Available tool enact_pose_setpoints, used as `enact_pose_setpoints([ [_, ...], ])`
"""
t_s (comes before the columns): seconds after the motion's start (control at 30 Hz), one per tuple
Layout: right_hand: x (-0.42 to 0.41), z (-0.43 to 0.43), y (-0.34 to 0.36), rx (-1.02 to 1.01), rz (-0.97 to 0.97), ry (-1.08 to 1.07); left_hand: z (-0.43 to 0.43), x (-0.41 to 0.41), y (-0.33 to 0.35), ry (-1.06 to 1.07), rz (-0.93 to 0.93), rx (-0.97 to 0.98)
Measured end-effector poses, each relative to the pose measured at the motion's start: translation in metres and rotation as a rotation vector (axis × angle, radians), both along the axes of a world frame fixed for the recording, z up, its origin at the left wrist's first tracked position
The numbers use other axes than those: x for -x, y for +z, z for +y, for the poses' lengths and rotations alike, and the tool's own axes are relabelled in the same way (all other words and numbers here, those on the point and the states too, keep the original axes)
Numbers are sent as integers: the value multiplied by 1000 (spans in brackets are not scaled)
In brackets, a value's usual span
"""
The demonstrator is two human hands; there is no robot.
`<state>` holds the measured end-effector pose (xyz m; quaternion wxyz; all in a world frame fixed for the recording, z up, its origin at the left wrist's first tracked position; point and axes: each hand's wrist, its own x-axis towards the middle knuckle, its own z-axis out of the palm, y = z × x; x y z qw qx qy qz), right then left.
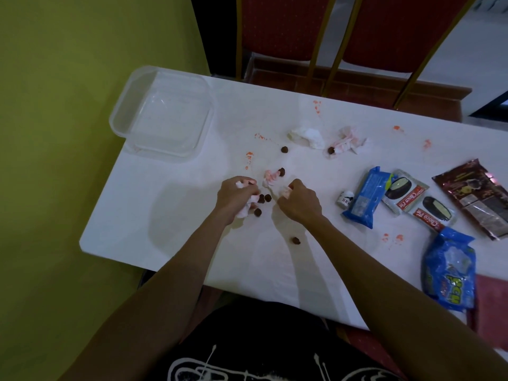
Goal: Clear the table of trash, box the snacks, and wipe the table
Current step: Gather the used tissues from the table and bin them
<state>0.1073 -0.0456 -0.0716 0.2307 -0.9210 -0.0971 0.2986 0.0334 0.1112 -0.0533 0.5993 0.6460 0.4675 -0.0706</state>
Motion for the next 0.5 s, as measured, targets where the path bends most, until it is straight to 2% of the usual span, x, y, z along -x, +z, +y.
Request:
enact_pose_setpoints([
  [0.2,-5,-2,3,-23,-8,-7,-13,-13,-5,-374,21,-385],
  [0.33,-10,-4,11,-101,0,-83,-13,-15,-9,-505,87,-619],
  [0.4,-14,-5,17,-146,-3,-121,-12,-17,-9,-503,103,-632],
  [0.5,-18,-7,30,-216,-16,-159,-7,-19,-9,-392,142,-515],
])
